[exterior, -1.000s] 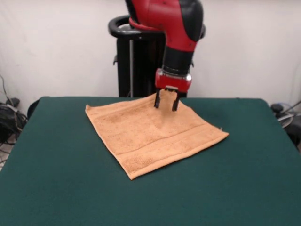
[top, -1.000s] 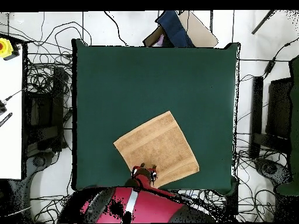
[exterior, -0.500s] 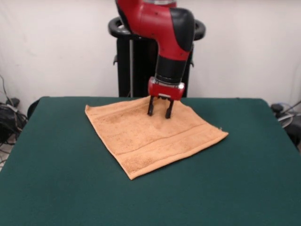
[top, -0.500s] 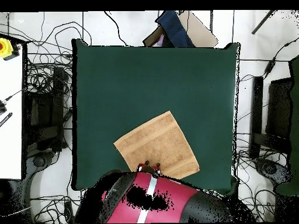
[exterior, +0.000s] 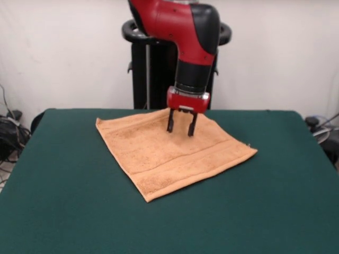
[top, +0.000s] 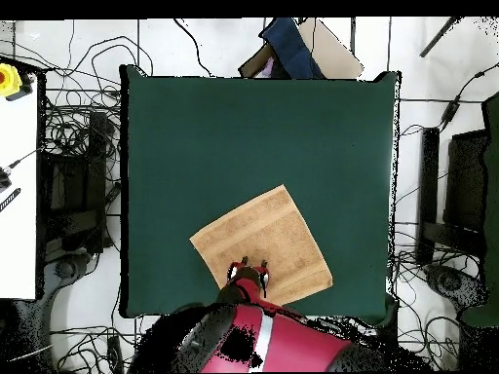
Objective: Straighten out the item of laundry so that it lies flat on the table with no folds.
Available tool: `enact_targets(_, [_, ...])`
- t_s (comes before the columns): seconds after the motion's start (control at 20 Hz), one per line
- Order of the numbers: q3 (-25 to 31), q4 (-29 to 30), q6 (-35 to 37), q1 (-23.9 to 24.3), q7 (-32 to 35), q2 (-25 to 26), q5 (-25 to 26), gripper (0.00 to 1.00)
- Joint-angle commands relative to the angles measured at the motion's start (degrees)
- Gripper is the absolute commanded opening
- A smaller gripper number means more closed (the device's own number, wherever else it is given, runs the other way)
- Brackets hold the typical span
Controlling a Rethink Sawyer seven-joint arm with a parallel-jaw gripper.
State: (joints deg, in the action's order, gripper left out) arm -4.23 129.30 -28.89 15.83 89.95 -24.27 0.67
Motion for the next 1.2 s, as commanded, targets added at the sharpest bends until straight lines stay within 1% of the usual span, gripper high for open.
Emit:
enact_targets(0.05, [7.27, -9.35, 1.37, 1.76, 14.11, 3.05, -2.11, 1.00])
enact_targets(0.2, [7.17, -9.80, -0.22, 1.48, 14.29, 4.12, -2.16, 1.00])
enact_targets(0.35, [5.99, -12.90, -3.90, 0.17, 14.37, 8.65, -3.26, 1.00])
enact_targets(0.45, [5.79, -15.00, -5.62, 0.14, 14.43, 11.91, -3.06, 1.00])
enact_targets(0.55, [4.51, -16.76, -5.45, -1.13, 13.21, 14.33, -4.37, 1.00])
enact_targets(0.7, [2.66, -17.77, -3.91, -3.17, 10.97, 15.34, -7.00, 1.00])
enact_targets(1.0, [4.24, -20.32, -4.79, -1.26, 11.09, 16.95, -4.53, 1.00])
enact_targets(1.1, [6.78, -21.16, -5.41, 0.77, 12.15, 17.14, -1.56, 1.00])
enact_targets(1.2, [7.38, -21.37, -6.74, 0.22, 12.87, 16.70, -1.63, 1.00])
